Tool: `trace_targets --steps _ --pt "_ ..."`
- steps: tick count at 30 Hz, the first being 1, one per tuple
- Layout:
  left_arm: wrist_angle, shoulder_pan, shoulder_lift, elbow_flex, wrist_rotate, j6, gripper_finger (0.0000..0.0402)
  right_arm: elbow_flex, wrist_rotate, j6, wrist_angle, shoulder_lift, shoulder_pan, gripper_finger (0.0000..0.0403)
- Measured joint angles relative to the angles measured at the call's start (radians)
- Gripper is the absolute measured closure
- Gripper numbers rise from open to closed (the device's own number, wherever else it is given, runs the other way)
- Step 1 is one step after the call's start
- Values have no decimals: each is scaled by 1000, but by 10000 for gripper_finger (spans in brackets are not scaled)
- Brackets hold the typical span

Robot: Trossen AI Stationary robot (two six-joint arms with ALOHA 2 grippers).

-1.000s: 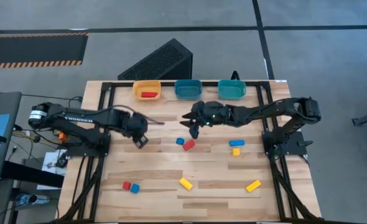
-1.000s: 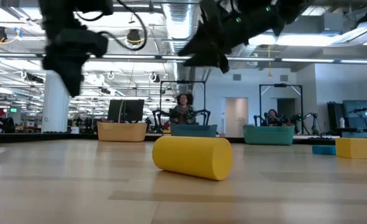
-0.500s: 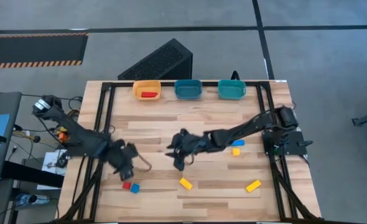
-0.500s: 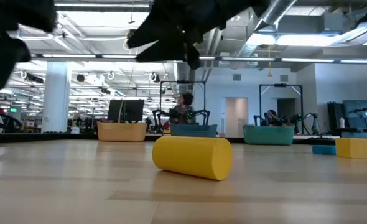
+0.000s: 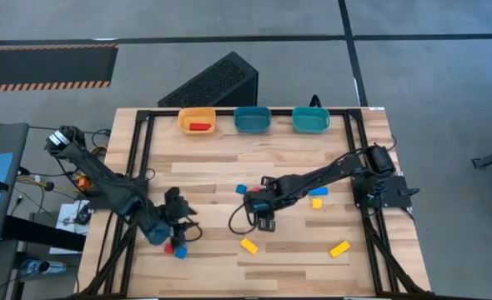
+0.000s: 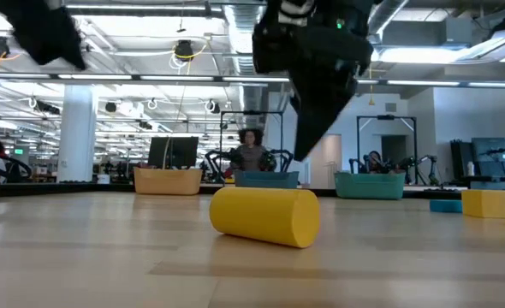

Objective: Sort & place blocks by color
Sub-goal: Put the right red block into the yellow container

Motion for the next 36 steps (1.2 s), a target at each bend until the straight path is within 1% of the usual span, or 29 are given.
trace_targets --steps 2,5,7,10,12,13,15,19,24,27,31,34,36 --pt "61 40 0 0 -1 52 260 -3 -45 15 -20 0 -19 221" --pt "134 94 0 0 77 106 260 -3 -97 27 -41 0 -30 225" --pt "172 126 10 0 106 141 260 -3 -108 -9 -74 0 -20 229" --pt "205 168 20 0 128 199 260 -3 -112 -47 -170 -1 -9 234" --pt "225 196 28 1 177 232 260 -11 -126 -95 -228 -2 1 237" --pt "221 210 31 1 203 241 260 -25 -142 -124 -241 -2 4 238" --pt "218 229 31 1 214 247 260 -82 -171 -165 -234 -25 9 241" --pt "219 278 32 1 217 264 260 -236 -216 -166 -167 -144 -10 252" --pt "207 346 32 1 335 265 260 -397 -205 -137 -118 -327 -134 277" --pt "197 386 32 1 359 274 260 -451 -208 -137 -27 -415 -235 291" --pt "198 470 32 8 397 310 260 -452 -224 -143 70 -462 -369 296" --pt "182 550 32 53 468 348 260 -411 -301 -232 57 -466 -446 296" --pt "156 596 32 92 506 398 260 -381 -319 -295 17 -465 -482 296"
